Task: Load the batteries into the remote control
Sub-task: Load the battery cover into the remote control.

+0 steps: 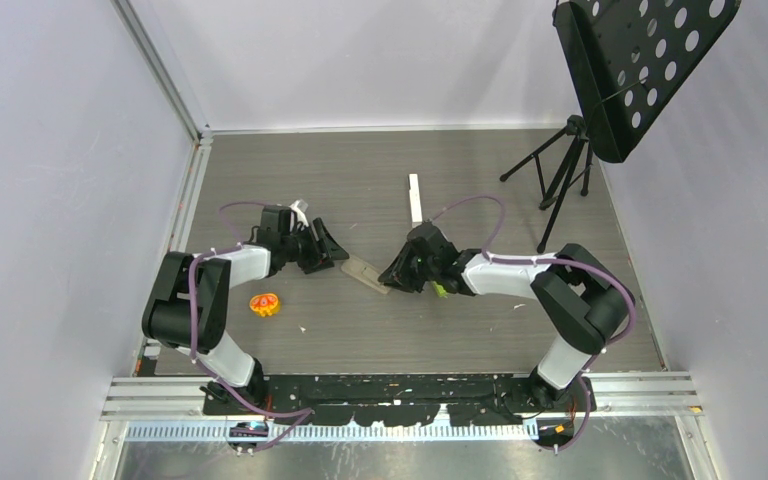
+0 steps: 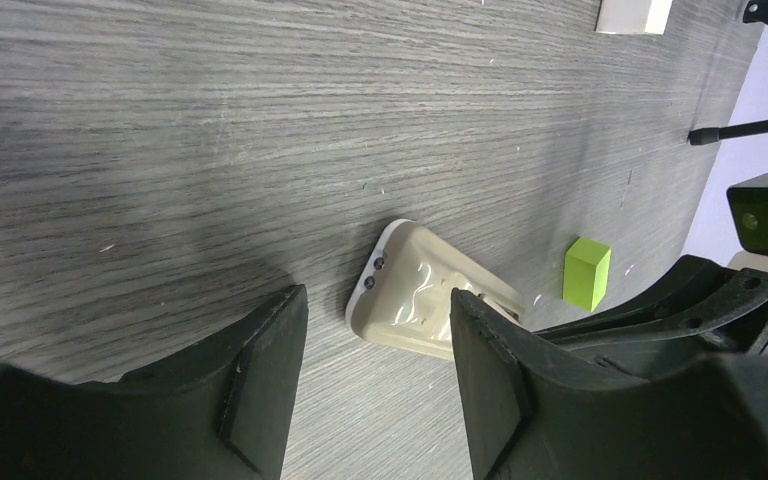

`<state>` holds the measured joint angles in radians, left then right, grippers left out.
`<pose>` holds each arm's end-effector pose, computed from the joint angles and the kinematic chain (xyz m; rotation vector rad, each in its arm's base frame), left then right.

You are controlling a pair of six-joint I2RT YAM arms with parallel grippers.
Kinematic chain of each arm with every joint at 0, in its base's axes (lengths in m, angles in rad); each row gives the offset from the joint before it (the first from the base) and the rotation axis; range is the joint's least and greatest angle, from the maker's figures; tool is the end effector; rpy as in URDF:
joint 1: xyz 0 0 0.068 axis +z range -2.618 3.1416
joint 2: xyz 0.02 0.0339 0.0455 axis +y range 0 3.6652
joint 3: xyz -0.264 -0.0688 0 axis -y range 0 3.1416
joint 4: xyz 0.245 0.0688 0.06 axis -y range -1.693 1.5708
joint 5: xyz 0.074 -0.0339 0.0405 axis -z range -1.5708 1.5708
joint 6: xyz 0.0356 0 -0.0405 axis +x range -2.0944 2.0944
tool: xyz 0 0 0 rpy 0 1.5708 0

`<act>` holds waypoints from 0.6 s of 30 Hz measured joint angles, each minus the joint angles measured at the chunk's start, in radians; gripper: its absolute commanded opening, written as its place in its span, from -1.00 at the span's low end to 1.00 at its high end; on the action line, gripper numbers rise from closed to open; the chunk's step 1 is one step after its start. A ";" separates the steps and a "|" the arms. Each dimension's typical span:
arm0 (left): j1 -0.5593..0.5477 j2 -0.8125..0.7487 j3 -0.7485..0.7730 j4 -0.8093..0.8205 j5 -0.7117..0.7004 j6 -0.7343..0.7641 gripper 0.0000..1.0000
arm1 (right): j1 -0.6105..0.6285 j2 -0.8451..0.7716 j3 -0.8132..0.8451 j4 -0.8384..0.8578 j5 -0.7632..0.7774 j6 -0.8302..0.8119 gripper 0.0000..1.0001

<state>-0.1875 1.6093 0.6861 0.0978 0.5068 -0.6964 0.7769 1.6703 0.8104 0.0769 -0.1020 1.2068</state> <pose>0.2887 -0.0724 0.1409 -0.3836 2.4785 -1.0013 0.2321 0.2333 0.1525 0.5045 2.5714 0.9846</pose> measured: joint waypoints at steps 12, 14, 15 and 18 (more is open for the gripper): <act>0.000 0.001 0.000 0.001 0.003 0.002 0.14 | 0.000 0.023 0.034 -0.010 -0.003 -0.006 -0.74; 0.000 0.002 0.001 0.000 0.004 0.002 0.14 | 0.000 0.025 0.039 -0.018 -0.003 -0.009 -0.72; 0.000 0.002 0.002 0.000 0.004 0.002 0.14 | 0.000 0.025 0.040 -0.022 -0.003 -0.010 -0.70; 0.000 0.005 0.004 0.000 0.007 0.003 0.14 | 0.000 0.025 0.045 -0.034 -0.003 -0.016 -0.52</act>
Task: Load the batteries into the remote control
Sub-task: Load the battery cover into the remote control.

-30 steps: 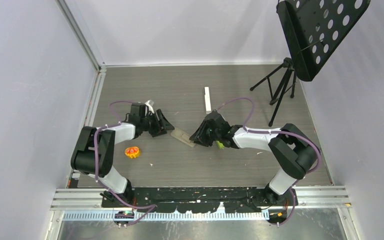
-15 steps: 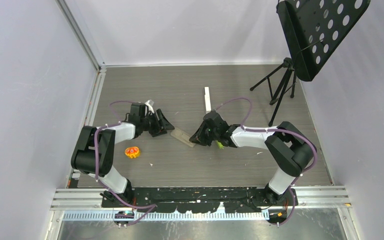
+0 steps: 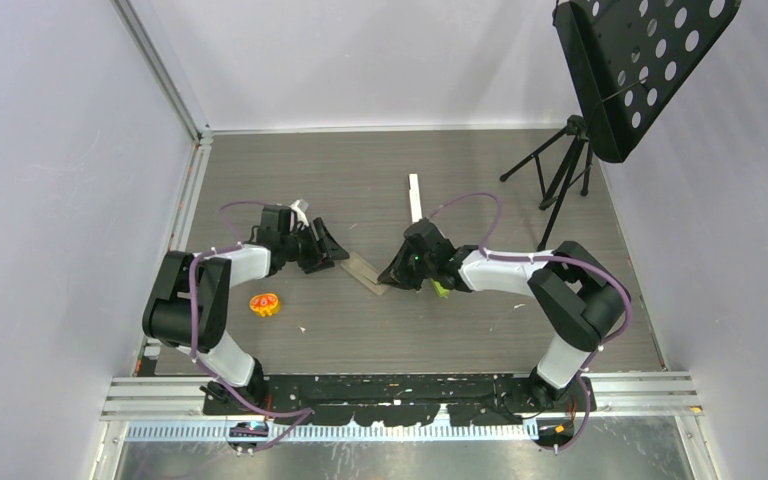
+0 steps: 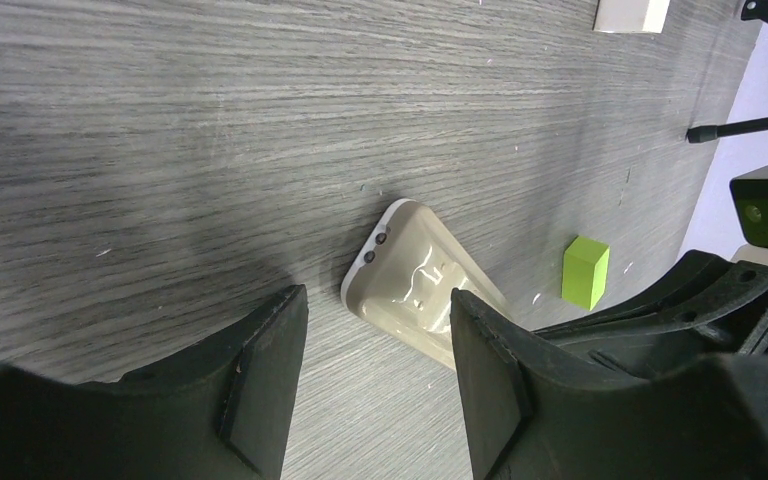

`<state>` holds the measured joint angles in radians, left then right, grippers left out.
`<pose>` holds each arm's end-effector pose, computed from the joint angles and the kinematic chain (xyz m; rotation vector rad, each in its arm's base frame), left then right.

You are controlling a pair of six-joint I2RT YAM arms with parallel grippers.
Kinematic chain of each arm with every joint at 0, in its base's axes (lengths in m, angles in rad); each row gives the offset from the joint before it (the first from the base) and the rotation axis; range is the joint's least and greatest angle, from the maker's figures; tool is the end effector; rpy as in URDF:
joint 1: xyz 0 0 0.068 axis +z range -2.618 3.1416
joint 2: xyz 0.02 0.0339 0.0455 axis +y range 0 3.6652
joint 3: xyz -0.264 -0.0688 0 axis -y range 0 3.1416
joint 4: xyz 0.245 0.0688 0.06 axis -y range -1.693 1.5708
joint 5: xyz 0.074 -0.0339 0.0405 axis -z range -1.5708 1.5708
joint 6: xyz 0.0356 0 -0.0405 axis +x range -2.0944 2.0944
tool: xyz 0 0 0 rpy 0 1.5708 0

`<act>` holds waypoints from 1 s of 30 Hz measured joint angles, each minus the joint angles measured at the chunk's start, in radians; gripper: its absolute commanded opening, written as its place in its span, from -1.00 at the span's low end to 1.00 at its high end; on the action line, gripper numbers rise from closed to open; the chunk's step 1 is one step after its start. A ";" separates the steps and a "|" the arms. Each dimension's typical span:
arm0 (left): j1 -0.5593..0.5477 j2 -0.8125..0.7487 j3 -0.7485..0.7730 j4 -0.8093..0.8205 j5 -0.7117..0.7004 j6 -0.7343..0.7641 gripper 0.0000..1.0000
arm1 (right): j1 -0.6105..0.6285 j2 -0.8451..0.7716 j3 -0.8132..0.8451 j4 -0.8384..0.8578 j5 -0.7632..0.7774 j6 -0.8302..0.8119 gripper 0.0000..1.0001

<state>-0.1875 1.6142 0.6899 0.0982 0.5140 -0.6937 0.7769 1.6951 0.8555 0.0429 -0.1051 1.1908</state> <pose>0.2896 -0.0728 0.1406 -0.3768 2.4798 -1.0088 0.2380 0.2393 0.1549 0.4852 2.5855 0.9692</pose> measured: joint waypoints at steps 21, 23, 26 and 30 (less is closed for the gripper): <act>0.000 0.000 0.002 -0.003 -0.002 0.003 0.14 | 0.000 -0.010 0.051 -0.021 0.001 -0.071 -0.63; 0.000 0.000 0.002 -0.003 -0.002 0.003 0.14 | 0.000 0.024 0.067 -0.011 -0.006 -0.071 -0.63; 0.000 -0.001 0.002 -0.004 -0.005 0.003 0.14 | 0.000 0.069 0.070 -0.002 -0.016 -0.067 -0.63; 0.000 -0.005 0.002 -0.007 -0.010 0.003 0.16 | 0.000 0.077 0.071 0.011 -0.026 -0.065 -0.60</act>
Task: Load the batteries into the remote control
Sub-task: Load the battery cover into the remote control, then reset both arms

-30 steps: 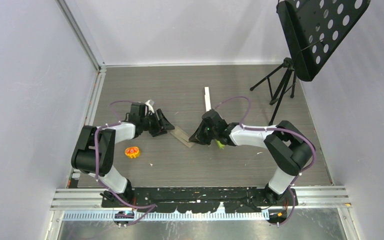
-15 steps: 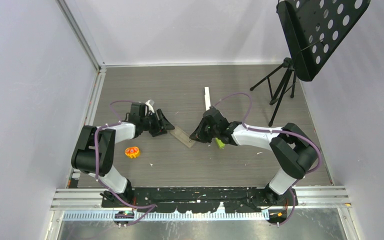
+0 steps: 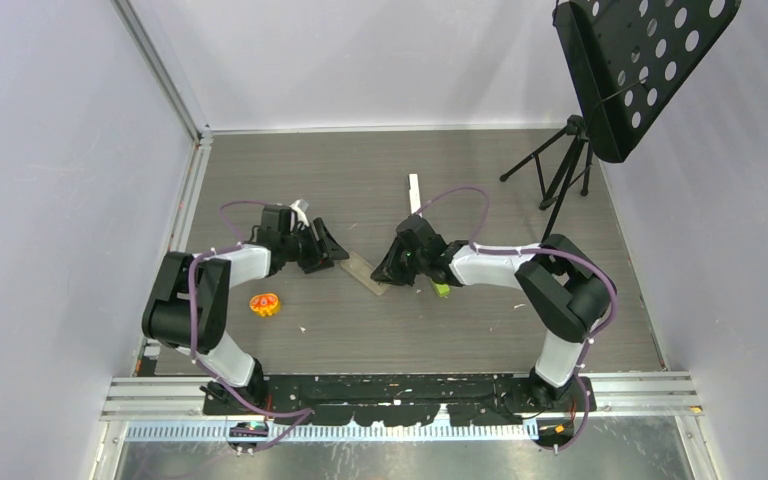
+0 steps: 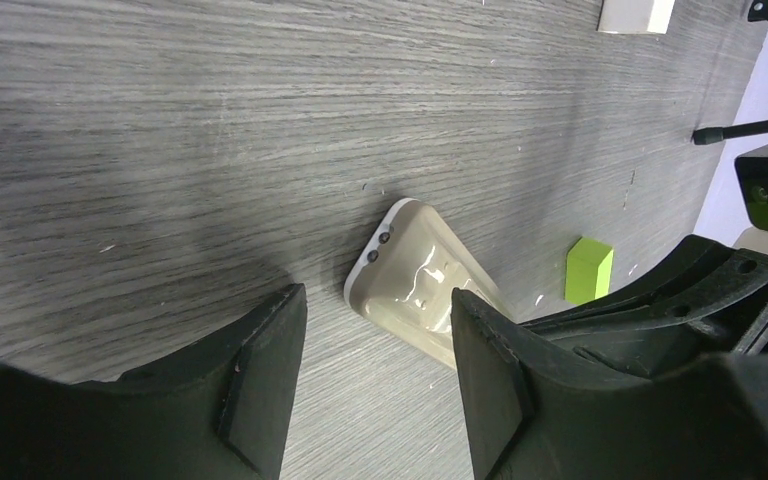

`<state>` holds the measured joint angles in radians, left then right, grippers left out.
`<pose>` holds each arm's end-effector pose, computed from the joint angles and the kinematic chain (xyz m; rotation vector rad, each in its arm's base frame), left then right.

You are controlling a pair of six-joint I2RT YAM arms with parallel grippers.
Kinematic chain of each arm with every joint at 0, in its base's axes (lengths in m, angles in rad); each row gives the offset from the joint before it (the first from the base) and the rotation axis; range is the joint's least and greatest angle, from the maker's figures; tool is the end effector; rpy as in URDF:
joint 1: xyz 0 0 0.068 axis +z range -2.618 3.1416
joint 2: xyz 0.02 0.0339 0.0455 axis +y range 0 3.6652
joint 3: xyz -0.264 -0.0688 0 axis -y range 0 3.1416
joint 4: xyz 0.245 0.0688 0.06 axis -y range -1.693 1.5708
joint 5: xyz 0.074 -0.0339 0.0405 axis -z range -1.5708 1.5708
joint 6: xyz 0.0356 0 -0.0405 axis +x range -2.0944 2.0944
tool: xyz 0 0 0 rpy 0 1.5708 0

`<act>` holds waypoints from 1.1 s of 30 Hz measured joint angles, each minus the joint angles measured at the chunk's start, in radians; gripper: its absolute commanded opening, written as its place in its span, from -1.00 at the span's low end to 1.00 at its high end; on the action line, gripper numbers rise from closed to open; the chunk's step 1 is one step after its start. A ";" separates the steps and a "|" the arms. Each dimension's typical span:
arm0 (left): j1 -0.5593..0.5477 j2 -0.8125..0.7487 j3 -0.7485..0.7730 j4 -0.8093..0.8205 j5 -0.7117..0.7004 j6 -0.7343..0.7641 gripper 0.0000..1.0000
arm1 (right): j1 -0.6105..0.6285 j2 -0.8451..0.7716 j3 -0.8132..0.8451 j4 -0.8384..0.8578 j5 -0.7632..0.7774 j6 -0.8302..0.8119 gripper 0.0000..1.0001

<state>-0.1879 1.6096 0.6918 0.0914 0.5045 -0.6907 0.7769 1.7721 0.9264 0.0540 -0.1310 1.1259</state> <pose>0.2895 -0.0726 0.1418 -0.3775 2.4791 -0.9963 0.2513 0.2536 0.1508 0.3857 2.5942 0.9762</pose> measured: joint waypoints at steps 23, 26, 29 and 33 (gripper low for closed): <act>0.000 -0.703 0.156 -0.552 -0.341 0.068 0.99 | 0.006 -0.597 -0.156 -0.237 0.417 -0.284 0.64; 0.000 -0.829 0.157 -0.661 -0.404 0.097 0.99 | 0.014 -0.761 -0.235 -0.340 0.531 -0.291 0.68; 0.000 -0.954 0.167 -0.762 -0.442 0.127 0.99 | 0.017 -0.929 -0.263 -0.455 0.638 -0.290 0.69; 0.000 -1.096 0.229 -0.877 -0.480 0.175 0.99 | 0.018 -1.133 -0.261 -0.576 0.761 -0.260 0.71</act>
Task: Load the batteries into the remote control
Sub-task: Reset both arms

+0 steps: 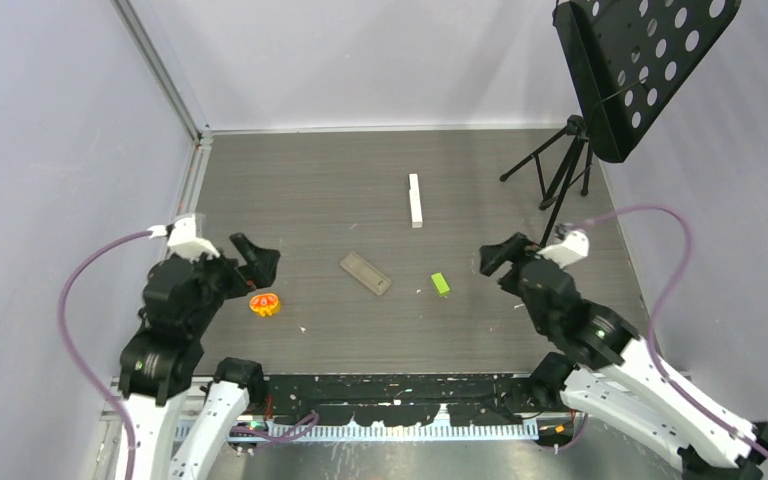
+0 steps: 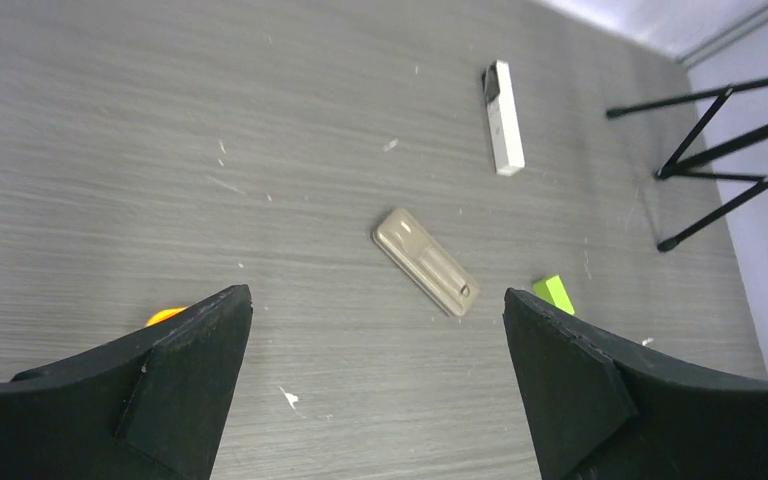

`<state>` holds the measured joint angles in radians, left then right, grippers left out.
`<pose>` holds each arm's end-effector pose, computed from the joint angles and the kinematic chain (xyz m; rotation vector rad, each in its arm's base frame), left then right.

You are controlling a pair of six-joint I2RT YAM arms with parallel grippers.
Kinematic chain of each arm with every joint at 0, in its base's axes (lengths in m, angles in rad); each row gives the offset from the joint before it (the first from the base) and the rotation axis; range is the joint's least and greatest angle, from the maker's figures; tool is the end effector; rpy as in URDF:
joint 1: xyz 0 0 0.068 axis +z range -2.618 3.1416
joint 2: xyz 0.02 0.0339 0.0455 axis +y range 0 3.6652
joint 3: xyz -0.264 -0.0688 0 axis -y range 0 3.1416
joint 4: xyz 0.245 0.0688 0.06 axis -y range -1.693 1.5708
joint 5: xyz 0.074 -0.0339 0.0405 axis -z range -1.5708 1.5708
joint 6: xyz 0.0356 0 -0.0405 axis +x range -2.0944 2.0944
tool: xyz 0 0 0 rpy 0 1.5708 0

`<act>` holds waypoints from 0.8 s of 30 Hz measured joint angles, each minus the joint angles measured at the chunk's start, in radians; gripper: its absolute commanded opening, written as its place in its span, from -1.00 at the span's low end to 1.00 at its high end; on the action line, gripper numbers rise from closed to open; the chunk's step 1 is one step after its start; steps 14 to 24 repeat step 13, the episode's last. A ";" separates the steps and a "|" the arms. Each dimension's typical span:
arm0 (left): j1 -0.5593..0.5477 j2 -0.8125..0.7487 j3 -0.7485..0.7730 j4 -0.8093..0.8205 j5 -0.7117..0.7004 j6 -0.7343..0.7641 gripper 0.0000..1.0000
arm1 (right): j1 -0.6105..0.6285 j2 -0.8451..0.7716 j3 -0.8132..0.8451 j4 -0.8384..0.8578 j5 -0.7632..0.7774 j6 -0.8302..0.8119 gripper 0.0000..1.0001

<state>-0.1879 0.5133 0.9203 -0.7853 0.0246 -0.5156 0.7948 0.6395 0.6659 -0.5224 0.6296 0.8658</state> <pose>0.0913 -0.0183 0.3547 -0.3068 1.9568 -0.4860 0.1143 0.0866 0.2886 0.4484 1.9397 0.4303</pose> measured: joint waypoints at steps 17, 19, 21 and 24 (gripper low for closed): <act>0.000 -0.145 0.130 -0.206 -0.082 0.113 0.99 | 0.001 -0.320 0.177 -0.320 0.292 0.018 0.77; 0.000 -0.145 0.130 -0.206 -0.082 0.113 0.99 | 0.001 -0.320 0.177 -0.320 0.292 0.018 0.77; 0.000 -0.145 0.130 -0.206 -0.082 0.113 0.99 | 0.001 -0.320 0.177 -0.320 0.292 0.018 0.77; 0.000 -0.145 0.130 -0.206 -0.082 0.113 0.99 | 0.001 -0.320 0.177 -0.320 0.292 0.018 0.77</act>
